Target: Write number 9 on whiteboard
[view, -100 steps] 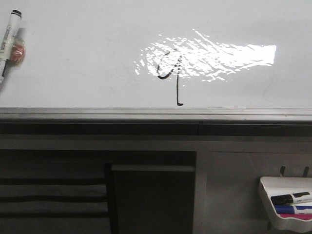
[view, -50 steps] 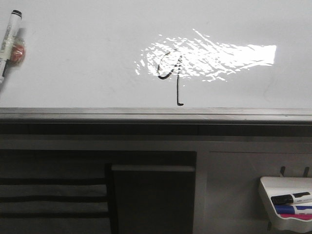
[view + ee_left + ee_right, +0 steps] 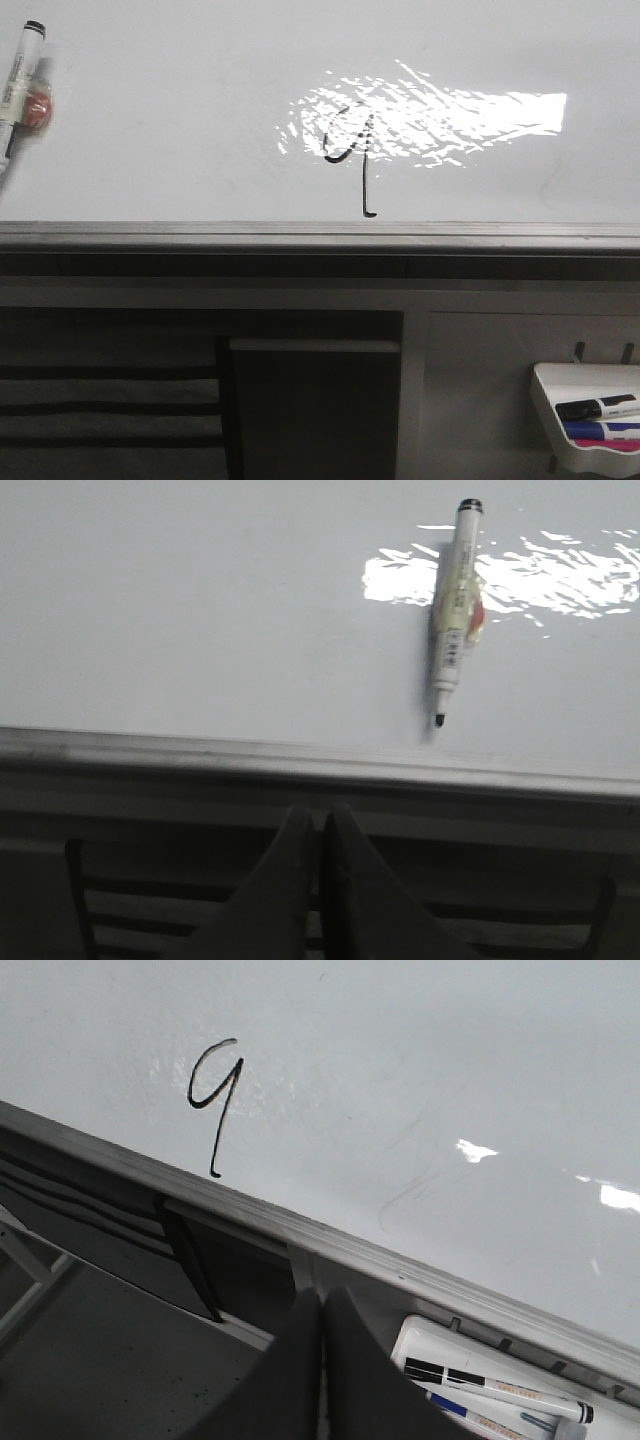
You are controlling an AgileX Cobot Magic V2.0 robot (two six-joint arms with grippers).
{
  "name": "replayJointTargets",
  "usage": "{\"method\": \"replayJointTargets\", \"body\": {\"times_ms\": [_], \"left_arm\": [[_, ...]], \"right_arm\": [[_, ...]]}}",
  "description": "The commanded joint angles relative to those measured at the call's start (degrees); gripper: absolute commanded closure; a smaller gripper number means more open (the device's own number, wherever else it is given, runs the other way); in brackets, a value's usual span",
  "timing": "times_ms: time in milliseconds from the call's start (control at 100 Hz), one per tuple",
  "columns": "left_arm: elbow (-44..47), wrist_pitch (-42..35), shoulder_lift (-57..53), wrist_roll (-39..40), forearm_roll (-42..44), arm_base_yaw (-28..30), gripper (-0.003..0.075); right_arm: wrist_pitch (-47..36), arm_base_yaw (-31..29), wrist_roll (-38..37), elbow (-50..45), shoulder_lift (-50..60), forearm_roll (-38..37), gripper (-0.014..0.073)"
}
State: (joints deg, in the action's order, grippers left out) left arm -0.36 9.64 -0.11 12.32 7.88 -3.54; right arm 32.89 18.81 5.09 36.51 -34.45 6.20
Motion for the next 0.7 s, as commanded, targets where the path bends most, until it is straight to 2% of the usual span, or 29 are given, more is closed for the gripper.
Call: {"method": "replayJointTargets", "body": {"times_ms": [0, 220, 320, 420, 690], "left_arm": [[1.52, -4.90, -1.36, -0.04, 1.43, 1.03, 0.0741], [1.75, -3.30, -1.79, -1.34, -1.58, 1.02, 0.0741], [1.75, -6.26, -1.79, -10.65, -5.88, 1.02, 0.0741], [1.75, -10.00, -1.79, -21.13, -14.18, 1.02, 0.0741], [1.75, -10.60, -1.79, -21.01, -12.70, 1.02, 0.0741]], "right_arm": [[-4.05, -0.33, 0.29, 1.35, 0.15, 0.39, 0.0666], [-3.93, -0.33, 0.29, 1.35, 0.15, 0.39, 0.0666], [-3.93, -0.33, 0.29, 1.35, 0.15, 0.39, 0.0666], [-3.93, -0.33, 0.29, 1.35, 0.15, 0.39, 0.0666], [-3.93, -0.33, 0.29, 1.35, 0.15, 0.39, 0.0666]]}}
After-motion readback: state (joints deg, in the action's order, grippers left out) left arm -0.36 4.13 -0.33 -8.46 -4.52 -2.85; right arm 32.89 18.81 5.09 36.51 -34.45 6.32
